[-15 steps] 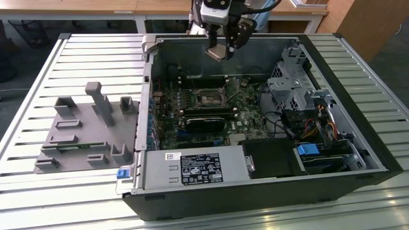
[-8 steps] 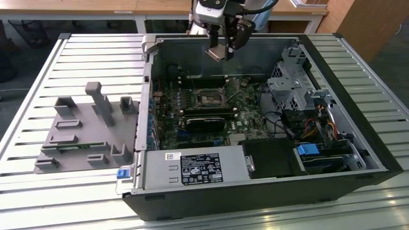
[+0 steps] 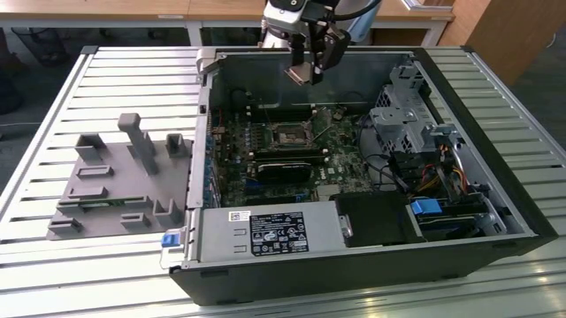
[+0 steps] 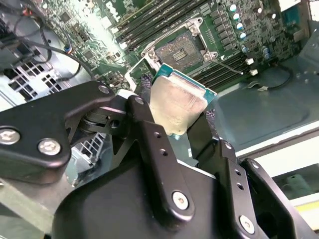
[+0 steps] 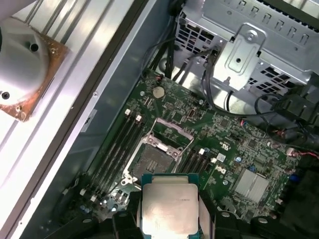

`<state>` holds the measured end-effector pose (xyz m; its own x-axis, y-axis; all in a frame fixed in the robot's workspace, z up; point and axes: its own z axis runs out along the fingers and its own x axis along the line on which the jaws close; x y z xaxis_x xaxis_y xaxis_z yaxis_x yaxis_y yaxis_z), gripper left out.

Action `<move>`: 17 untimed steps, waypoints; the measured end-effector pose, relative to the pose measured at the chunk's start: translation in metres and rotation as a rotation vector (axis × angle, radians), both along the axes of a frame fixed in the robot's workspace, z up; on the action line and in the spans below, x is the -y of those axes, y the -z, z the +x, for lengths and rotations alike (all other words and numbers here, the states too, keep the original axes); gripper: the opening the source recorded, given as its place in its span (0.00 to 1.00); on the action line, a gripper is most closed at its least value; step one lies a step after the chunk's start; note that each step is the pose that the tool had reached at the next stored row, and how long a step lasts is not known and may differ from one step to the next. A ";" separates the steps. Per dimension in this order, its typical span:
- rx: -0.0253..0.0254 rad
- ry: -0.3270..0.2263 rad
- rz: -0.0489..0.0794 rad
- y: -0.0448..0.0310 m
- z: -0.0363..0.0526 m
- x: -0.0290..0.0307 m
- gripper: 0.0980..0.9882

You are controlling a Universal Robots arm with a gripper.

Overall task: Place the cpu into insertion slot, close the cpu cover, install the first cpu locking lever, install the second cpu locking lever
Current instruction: 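Place the cpu into insertion slot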

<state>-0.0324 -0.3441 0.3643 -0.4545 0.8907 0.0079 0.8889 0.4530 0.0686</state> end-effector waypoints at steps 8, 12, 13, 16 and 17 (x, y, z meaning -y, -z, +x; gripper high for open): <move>-0.0001 0.097 -0.001 0.0007 0.0000 -0.0003 0.50; -0.0001 0.144 -0.001 0.0010 0.0000 -0.0004 0.50; 0.0000 0.155 -0.002 0.0011 0.0000 -0.0005 0.50; -0.0001 0.190 -0.002 0.0014 0.0000 -0.0005 0.50; -0.0001 0.201 -0.002 0.0014 0.0000 -0.0005 0.50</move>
